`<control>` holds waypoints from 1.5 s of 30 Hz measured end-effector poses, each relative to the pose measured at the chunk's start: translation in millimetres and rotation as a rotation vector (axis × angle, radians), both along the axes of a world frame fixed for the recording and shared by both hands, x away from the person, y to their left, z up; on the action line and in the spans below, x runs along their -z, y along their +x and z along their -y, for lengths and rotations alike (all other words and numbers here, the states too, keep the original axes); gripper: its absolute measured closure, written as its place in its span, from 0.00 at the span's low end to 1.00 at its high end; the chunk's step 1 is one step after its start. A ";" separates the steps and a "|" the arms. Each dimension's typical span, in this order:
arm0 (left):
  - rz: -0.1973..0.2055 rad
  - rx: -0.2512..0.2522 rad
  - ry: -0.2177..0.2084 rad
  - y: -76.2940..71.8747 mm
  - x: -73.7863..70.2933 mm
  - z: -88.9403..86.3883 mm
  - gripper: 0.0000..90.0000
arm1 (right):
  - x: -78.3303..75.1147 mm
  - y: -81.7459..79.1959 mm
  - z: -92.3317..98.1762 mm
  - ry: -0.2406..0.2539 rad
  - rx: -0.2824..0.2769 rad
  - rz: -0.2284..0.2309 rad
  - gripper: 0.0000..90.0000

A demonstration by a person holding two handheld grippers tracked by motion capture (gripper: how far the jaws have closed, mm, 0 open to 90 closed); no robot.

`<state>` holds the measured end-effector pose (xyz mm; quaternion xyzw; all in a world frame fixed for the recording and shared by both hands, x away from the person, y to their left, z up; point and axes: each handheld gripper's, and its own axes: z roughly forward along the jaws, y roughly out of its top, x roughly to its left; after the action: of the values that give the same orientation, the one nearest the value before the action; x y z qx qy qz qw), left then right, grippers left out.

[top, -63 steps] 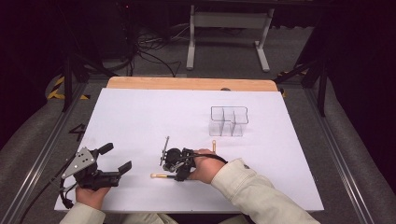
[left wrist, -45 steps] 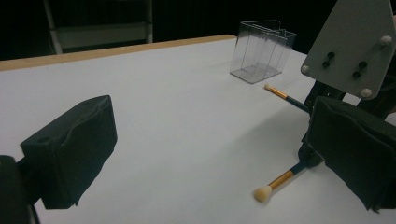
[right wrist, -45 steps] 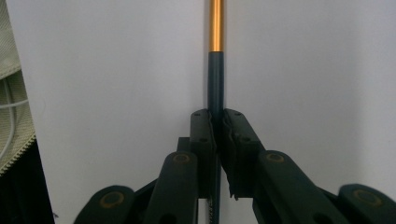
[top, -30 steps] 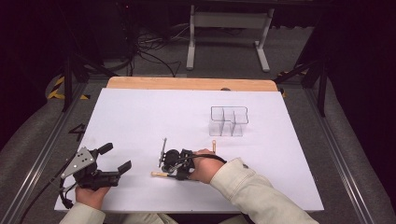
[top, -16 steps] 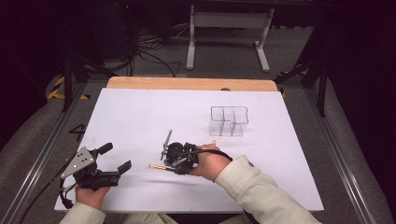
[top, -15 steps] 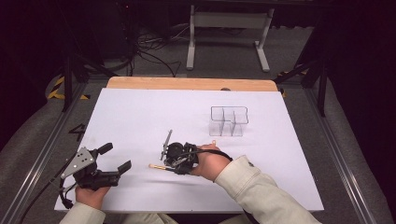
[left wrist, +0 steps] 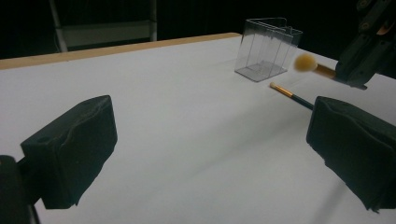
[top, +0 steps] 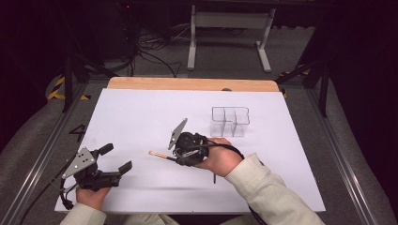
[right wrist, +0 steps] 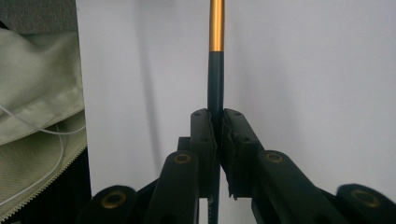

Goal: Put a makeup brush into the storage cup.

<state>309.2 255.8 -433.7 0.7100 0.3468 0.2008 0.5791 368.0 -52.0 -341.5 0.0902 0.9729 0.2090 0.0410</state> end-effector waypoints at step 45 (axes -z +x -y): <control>0.006 0.000 0.004 0.1 -0.4 -0.3 0.03 | -20.0 -3.2 89.0 0.650 0.131 0.289 0.93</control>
<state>309.3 256.1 -433.3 0.7104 0.3447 0.2039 0.5788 364.8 -141.0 -321.5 0.1300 0.8320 0.5148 0.1606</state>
